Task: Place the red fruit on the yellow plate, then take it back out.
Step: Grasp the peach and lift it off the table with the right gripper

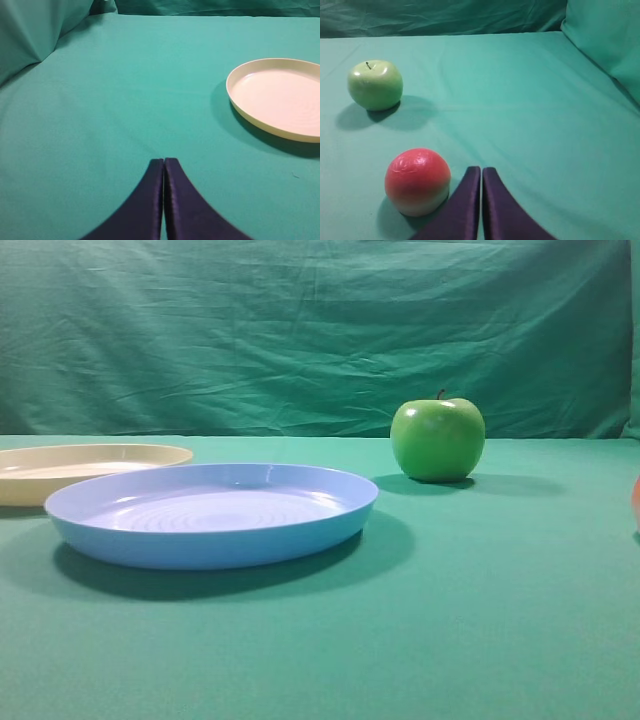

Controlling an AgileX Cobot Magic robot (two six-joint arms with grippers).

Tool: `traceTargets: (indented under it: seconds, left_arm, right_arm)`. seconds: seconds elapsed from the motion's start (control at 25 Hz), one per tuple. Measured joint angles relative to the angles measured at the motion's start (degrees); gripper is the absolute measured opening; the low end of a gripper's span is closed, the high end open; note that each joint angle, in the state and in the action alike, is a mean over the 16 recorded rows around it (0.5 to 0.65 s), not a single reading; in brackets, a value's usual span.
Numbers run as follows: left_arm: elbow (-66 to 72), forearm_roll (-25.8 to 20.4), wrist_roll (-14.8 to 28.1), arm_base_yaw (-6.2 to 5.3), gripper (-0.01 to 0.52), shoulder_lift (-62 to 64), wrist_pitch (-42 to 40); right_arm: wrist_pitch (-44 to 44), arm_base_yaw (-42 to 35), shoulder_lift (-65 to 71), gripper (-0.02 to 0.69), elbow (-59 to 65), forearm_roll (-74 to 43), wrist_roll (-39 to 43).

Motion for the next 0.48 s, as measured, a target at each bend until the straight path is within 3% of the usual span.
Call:
traceTargets:
  seconds: [0.28,0.48]
  left_arm:
    - [0.00,0.00,0.00,0.00,0.000,0.00,0.00]
    - [0.00,0.00,0.00,0.00,0.000,0.00,0.00]
  right_arm:
    - [-4.69,0.26,1.43,0.000,-4.86,2.85,0.04]
    - [0.28,0.49,6.75,0.000,-11.50,3.86,-1.33]
